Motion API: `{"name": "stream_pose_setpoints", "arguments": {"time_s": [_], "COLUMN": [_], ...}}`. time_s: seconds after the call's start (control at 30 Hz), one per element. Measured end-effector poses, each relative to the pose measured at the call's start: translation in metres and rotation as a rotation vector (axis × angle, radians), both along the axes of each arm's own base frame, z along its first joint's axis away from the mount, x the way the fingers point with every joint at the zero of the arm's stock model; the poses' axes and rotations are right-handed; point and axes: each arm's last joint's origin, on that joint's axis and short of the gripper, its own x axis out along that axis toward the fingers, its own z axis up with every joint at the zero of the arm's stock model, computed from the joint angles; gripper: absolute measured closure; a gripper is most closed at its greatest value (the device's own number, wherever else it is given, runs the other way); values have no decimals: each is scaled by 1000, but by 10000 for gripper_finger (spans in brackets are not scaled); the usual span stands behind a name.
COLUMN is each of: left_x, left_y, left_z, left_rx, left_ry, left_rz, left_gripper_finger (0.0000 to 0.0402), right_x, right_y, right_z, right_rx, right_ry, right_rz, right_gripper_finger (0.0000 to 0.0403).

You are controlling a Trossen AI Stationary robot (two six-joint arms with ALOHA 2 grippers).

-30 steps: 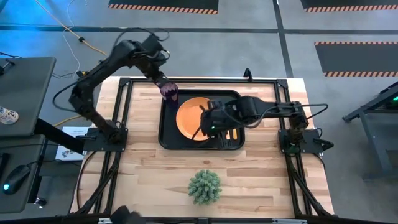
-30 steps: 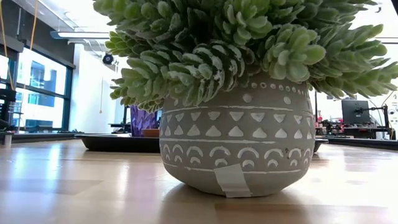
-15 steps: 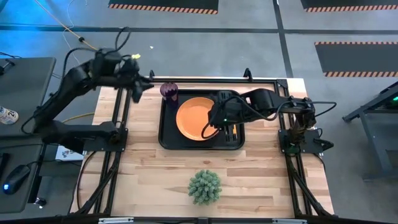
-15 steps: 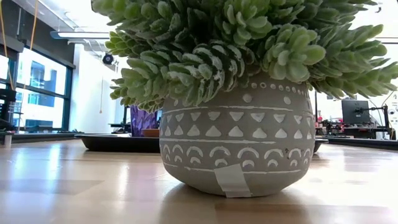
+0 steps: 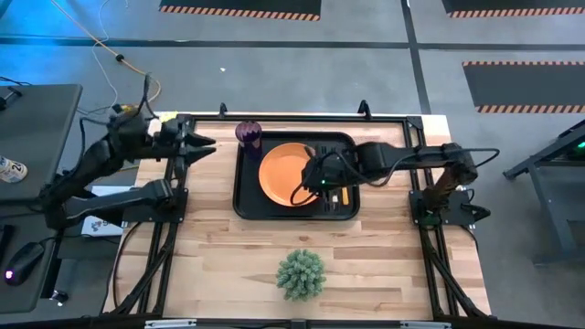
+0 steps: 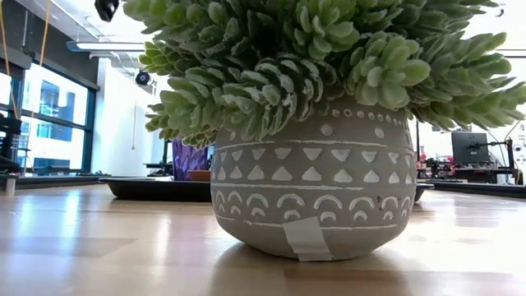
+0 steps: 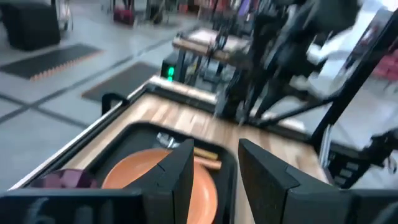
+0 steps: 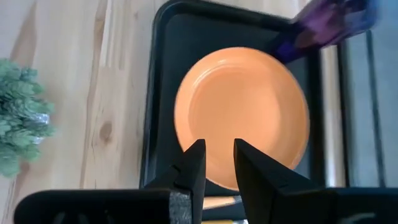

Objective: Pick and place plate/cup/fork/spoon on tray
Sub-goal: Return to Home Position

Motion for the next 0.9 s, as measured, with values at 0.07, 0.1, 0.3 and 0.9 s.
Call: {"name": "stream_pose_setpoints", "arguments": {"time_s": [0.07,0.1,0.3,0.9], "left_x": [0,0,-1,3], "left_y": [-1,-2,-4,1], "left_z": [-14,-21,-62,-169], "left_rx": [4,11,81,179], "left_ry": [-54,-71,-116,-218], "left_rz": [-7,-12,-24,70], "left_gripper_finger": [284,284,284,284], "right_x": [-2,-6,-34,-129], "right_y": [0,0,-3,-4], "right_z": [-17,-22,-44,-104], "right_rx": [10,15,56,208], "right_ry": [-8,-9,-112,-541], "right_rz": [1,-7,-49,-90], "right_gripper_finger": [327,327,327,327]}}
